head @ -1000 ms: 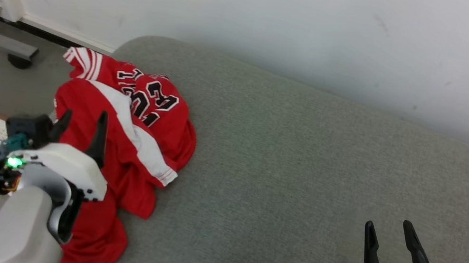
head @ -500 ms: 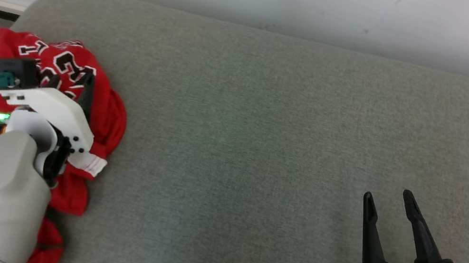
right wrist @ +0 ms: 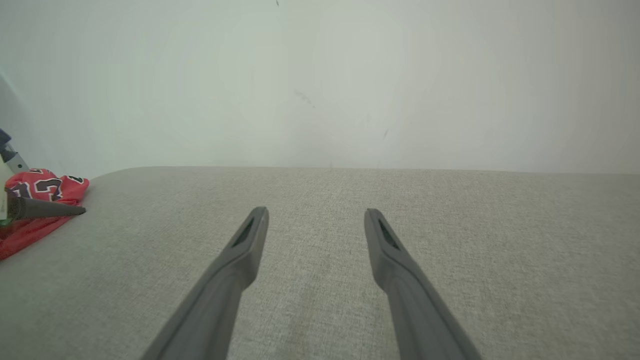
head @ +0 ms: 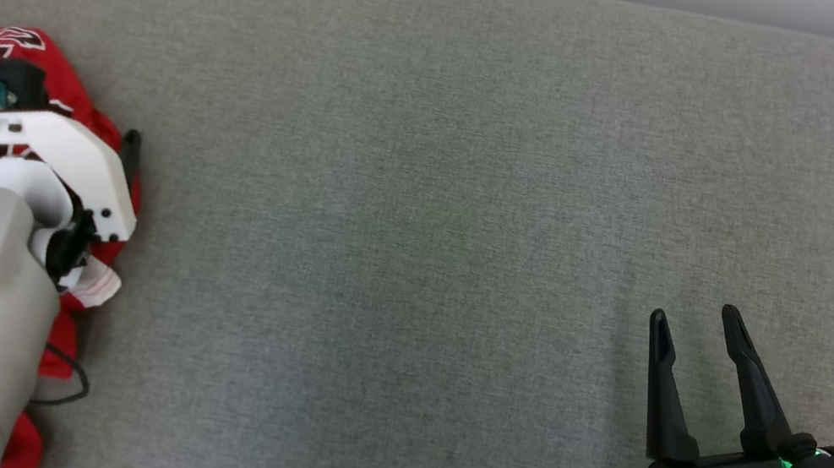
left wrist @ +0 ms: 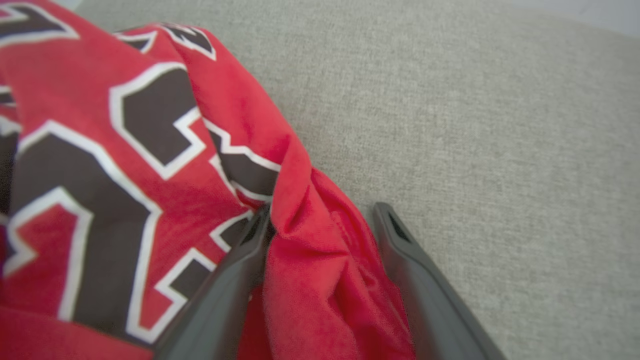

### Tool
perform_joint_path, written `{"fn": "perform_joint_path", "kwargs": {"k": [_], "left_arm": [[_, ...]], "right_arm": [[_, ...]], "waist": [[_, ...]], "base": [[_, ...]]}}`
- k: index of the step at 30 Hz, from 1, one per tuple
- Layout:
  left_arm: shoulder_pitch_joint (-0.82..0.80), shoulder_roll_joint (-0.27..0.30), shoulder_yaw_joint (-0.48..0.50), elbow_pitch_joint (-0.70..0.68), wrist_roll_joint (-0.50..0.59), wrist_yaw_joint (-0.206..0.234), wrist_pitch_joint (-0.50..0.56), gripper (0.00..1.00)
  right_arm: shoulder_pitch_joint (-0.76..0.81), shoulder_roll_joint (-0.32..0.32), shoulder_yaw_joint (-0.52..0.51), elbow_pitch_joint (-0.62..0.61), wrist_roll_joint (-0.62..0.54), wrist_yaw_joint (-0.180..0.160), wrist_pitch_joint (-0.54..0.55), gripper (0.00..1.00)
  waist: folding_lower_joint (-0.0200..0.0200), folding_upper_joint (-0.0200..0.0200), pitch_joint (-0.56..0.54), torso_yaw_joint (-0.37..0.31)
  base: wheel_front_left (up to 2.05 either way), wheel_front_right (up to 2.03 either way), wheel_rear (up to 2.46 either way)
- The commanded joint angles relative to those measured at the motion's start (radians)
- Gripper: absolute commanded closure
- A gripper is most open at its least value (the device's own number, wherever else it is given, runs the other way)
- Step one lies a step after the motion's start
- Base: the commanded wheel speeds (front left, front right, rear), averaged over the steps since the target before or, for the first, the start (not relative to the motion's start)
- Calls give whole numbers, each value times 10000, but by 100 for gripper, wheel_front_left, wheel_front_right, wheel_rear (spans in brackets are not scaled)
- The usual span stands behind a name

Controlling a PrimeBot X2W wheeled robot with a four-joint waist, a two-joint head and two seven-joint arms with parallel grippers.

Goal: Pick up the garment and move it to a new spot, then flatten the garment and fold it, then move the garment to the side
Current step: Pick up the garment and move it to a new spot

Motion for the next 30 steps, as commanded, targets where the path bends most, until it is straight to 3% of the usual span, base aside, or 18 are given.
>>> {"fn": "perform_joint_path", "kwargs": {"k": [1,3,4,6,17,30], "left_arm": [[220,-36,-61,248,87,26,297,0],[309,-33,-108,355,47,-39,599,0],[353,-30,-109,386,-5,-52,615,48],[448,-24,-129,411,-50,-75,646,100],[460,81,-263,356,-155,-199,199,100],[-27,380,-782,210,-57,-549,192,100]], "right_arm": [[-95,-30,-31,49,39,-18,-2,0],[-132,-28,-45,89,84,-19,-2,0],[-137,-28,-49,108,107,-18,-2,0],[-117,-28,-67,151,138,-18,-2,0],[200,-30,-15,259,240,-19,-2,0],[736,-30,-9,495,482,-18,-2,0]], "waist": [[-1,-1,44,-48],[-1,-1,31,-70],[-1,-1,8,-78],[-1,-1,-69,-77],[-1,-1,-818,61],[-1,-1,-2440,-66]], "base": [[0,0,0],[0,0,0],[0,0,0],[0,0,0],[0,0,0],[0,0,0]]}}
